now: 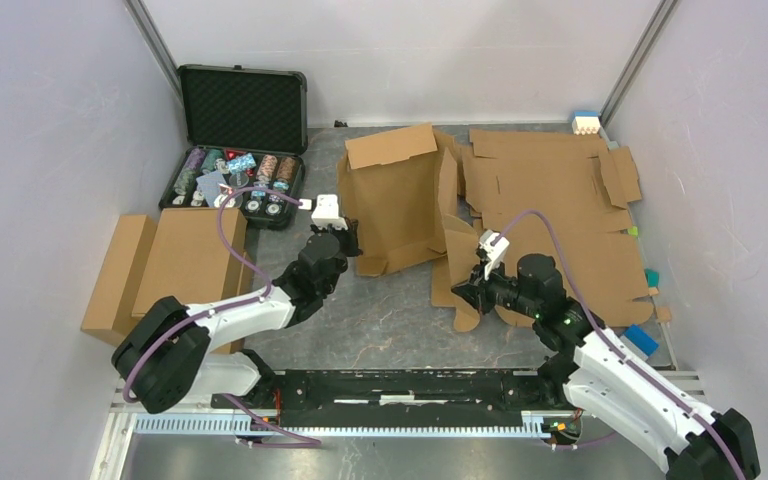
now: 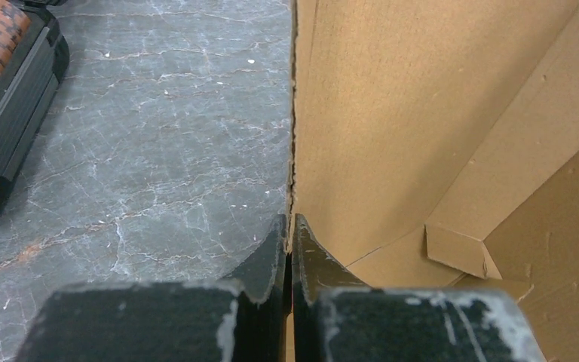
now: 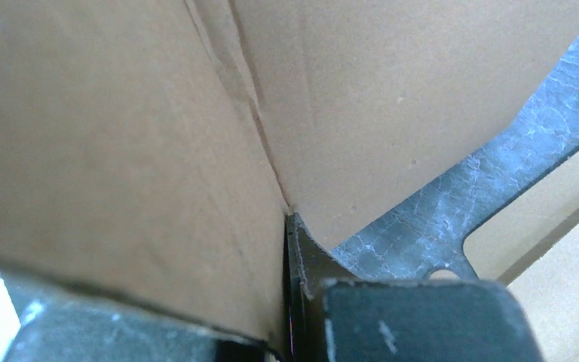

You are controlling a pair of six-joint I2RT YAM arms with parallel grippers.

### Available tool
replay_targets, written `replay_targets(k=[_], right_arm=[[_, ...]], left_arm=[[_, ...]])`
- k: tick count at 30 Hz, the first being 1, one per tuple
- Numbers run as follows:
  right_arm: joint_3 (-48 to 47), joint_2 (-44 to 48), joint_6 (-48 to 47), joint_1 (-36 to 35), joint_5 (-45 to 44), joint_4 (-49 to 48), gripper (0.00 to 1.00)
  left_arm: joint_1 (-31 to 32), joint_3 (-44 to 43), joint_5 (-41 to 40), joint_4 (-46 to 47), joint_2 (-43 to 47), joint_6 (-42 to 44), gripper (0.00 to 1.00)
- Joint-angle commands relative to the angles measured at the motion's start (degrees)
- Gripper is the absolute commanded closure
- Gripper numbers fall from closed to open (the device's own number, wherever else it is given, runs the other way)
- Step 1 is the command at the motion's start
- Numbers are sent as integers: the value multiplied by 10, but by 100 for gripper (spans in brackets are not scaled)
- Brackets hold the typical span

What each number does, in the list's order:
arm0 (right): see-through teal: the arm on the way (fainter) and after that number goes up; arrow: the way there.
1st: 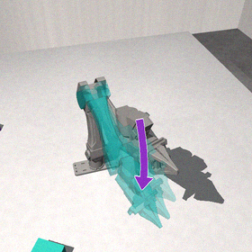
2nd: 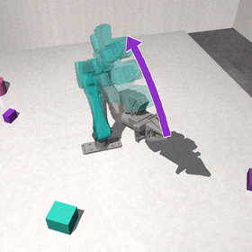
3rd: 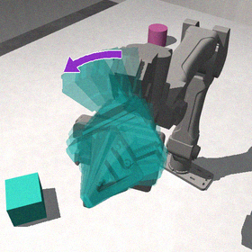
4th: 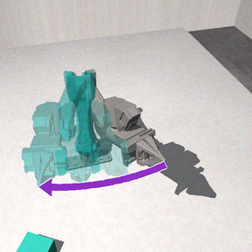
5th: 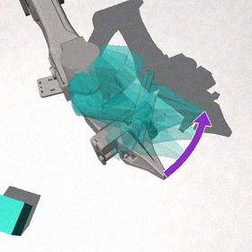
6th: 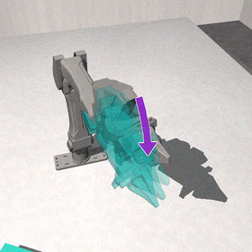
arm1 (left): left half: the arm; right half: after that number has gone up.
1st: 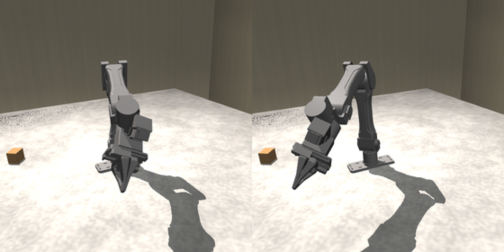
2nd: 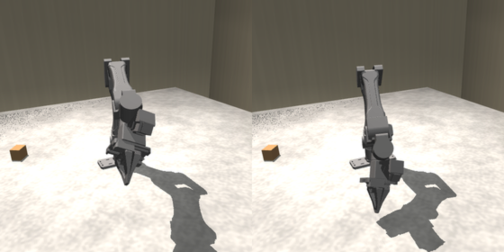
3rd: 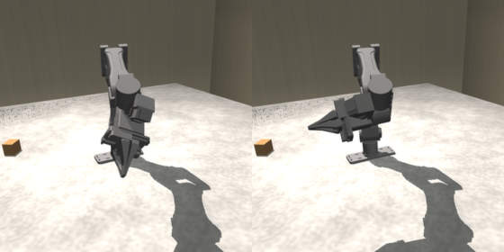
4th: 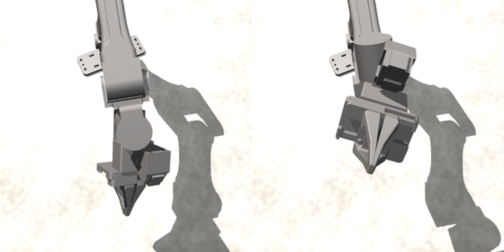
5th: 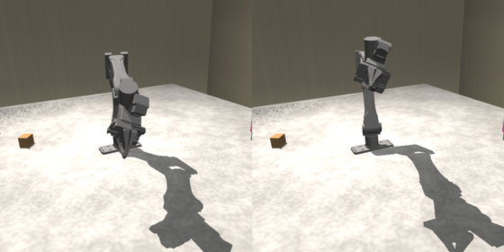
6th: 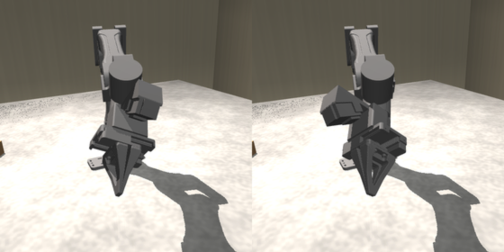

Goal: Fold the paper box

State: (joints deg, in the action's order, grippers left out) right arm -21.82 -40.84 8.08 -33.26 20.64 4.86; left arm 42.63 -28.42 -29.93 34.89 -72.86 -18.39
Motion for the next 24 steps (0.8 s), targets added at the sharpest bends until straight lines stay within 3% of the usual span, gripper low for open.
replay_targets(k=[1, 6, 13, 18, 24], right_arm=[[32, 11, 36, 2, -8, 46, 92], [43, 17, 61, 2, 17, 27, 94], [59, 36, 93, 2, 43, -4, 94], [88, 43, 132, 2, 42, -56, 94], [89, 76, 142, 2, -28, -28, 82]], left_arm=[[3, -15, -53, 55, -11, -21, 98], [8, -40, -66, 56, -35, -72, 98], [20, -58, -125, 133, -78, -44, 98], [20, -53, -110, 191, -87, -5, 98], [23, -17, -58, 267, -103, 21, 98]])
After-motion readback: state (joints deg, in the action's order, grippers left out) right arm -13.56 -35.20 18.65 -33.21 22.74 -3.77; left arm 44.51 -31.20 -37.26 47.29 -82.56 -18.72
